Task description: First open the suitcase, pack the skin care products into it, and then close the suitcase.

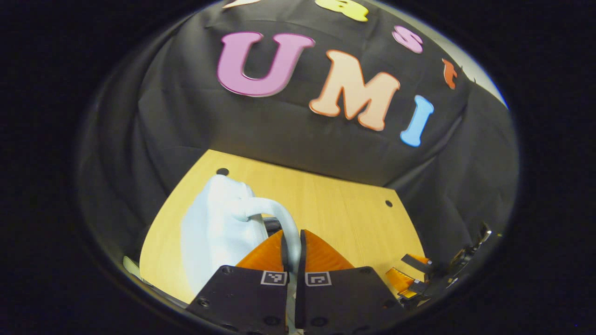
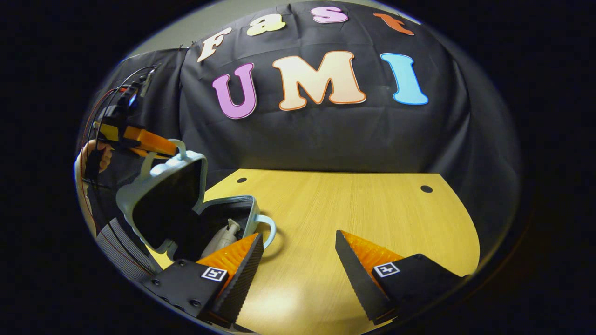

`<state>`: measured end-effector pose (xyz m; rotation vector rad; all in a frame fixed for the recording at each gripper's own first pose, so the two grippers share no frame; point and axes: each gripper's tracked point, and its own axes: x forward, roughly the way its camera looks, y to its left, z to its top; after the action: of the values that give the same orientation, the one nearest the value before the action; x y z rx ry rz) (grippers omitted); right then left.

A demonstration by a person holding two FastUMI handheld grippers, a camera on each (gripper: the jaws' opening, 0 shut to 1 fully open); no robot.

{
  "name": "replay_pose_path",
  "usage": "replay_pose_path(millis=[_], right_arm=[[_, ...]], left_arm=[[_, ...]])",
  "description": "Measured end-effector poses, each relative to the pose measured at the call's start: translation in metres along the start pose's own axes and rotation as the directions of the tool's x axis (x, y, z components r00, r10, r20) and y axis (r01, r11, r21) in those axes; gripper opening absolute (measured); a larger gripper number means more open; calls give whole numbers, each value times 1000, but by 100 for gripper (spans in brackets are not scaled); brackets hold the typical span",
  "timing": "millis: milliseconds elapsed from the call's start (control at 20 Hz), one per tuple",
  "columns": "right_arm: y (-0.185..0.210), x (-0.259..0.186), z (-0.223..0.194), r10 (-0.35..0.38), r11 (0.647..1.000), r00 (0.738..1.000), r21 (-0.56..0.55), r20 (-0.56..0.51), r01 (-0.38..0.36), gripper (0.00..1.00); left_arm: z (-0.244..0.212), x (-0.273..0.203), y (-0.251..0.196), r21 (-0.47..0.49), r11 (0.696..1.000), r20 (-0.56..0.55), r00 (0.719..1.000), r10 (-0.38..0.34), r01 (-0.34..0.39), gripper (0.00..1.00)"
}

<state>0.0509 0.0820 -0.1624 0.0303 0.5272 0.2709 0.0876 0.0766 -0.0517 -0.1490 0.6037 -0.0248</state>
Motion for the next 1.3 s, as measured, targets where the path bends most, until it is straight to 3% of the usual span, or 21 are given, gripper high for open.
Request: replay_pose_path(millis=[300,600,750,1050,1200,1250,1300], right_arm=[[-34,-10,-4,-16,999,1000,34,4,16,98],[-62,-20,-13,-39,998,999,46,-16,40,98],[-70,-21,-11,-49,997,999,63,-13,49,98],[-80,-30,2,-73,994,997,83,26,70,98],[-82,-37,11,-90,993,994,84,54,85,98],[-83,-40,15,-99,993,993,77,64,94,94],[-82,-44,19,-105,993,992,70,77,99,98]], left_arm=[[-61,87,-43,7,998,-124,990,66,-66,0],[-103,130,-48,51,990,-192,971,140,-133,0],[-122,143,-50,87,987,-229,962,149,-132,0],[-139,148,-39,82,991,-280,952,123,-104,19],[-123,135,-49,132,986,-226,966,126,-98,69],[-115,128,-52,163,981,-195,972,132,-100,77],[-106,121,-55,185,978,-156,979,130,-100,88]])
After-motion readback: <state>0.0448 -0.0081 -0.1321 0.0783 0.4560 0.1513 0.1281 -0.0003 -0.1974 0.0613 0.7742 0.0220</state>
